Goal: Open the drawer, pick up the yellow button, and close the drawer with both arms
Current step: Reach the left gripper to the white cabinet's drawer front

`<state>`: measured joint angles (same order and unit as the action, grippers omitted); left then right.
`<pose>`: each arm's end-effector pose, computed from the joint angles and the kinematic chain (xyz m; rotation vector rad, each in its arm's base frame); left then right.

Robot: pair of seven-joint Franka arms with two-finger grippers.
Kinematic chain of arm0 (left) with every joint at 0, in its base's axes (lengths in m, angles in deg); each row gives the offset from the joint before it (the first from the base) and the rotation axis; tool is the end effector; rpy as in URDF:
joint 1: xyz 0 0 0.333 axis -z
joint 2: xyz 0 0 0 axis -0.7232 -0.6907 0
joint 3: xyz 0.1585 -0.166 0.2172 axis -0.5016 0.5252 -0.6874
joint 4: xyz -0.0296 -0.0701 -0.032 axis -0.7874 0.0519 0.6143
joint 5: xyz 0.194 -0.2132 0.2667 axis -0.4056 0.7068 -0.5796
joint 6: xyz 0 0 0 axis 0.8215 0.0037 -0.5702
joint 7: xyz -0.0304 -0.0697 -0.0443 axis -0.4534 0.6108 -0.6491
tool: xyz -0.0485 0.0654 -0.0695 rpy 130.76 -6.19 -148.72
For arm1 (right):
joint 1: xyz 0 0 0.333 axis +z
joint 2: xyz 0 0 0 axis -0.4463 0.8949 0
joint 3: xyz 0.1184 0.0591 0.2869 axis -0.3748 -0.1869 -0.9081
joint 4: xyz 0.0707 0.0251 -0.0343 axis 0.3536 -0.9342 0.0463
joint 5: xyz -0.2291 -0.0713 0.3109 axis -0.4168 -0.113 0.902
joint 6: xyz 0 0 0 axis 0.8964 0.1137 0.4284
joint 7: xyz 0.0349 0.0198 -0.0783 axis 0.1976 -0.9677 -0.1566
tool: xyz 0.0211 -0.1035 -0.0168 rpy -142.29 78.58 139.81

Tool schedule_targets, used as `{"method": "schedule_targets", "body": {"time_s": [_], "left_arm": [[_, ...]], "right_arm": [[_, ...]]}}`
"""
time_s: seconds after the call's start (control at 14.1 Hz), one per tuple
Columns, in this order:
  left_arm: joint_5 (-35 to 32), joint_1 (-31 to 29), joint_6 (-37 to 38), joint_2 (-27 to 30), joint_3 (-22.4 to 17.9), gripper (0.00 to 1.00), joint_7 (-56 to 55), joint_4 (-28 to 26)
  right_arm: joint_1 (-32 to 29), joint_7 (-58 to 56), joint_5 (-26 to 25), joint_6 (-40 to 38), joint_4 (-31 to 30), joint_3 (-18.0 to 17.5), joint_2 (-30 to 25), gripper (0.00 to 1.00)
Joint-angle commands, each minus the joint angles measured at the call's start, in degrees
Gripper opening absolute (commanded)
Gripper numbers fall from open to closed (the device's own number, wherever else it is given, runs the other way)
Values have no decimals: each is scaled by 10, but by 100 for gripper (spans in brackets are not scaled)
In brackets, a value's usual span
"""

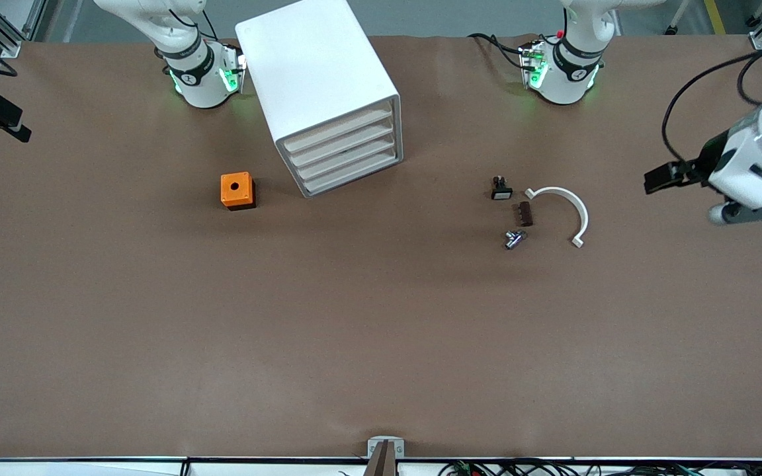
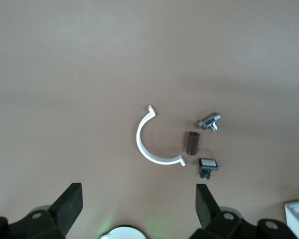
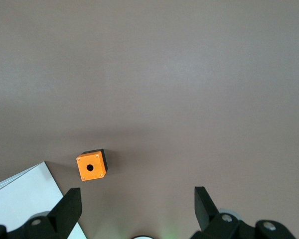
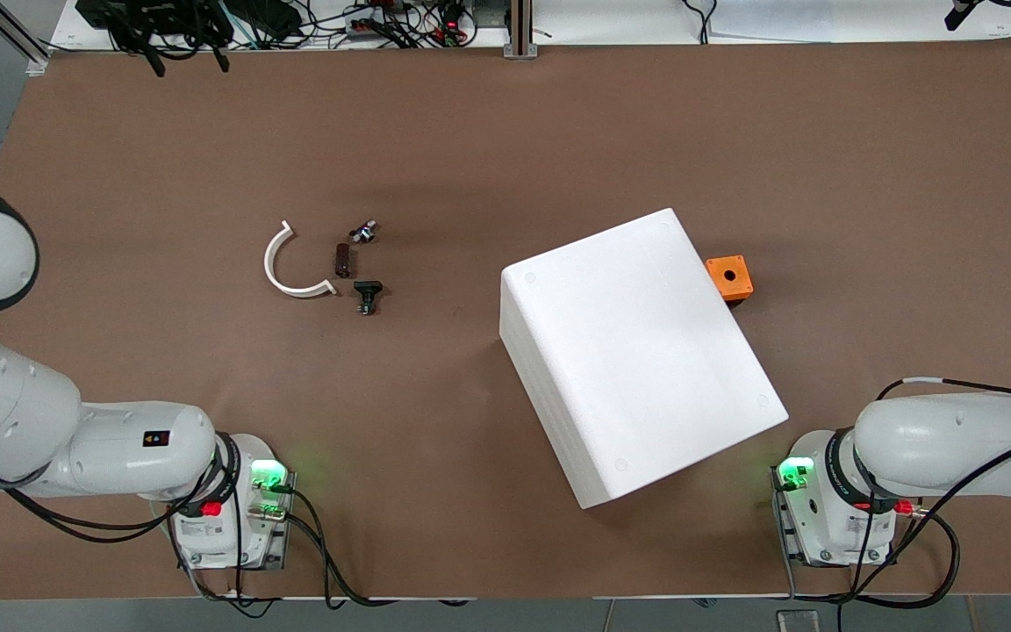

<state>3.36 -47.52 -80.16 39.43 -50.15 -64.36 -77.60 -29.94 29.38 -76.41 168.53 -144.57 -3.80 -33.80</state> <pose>0.5766 -0.0584 0.5433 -3.0839 -0.2234 0.2786 0.4926 -0.0531 0.6631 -3.1289 0.0700 0.0085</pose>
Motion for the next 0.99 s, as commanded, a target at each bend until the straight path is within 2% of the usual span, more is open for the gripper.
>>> {"method": "schedule_targets", "body": {"time_s": [0.0,0.14,0.5,0.71,0.92], "left_arm": [[-2,22,-20,-52,8,100,-86,19],[-3,52,-30,-89,9,100,-185,28],[-1,142,-35,-206,10,100,-430,105],[4,183,-36,-233,10,100,-584,109],[86,206,-36,-250,10,100,-710,109]], "right_arm": [[-10,-1,-6,-2,-11,-6,-12,100],[-10,-1,-6,-2,-11,-6,-12,100],[-9,1,-6,-4,-6,-7,-12,100],[-9,1,-6,-5,-1,-7,-10,100],[-10,1,-6,-5,4,-6,-8,100]]}}
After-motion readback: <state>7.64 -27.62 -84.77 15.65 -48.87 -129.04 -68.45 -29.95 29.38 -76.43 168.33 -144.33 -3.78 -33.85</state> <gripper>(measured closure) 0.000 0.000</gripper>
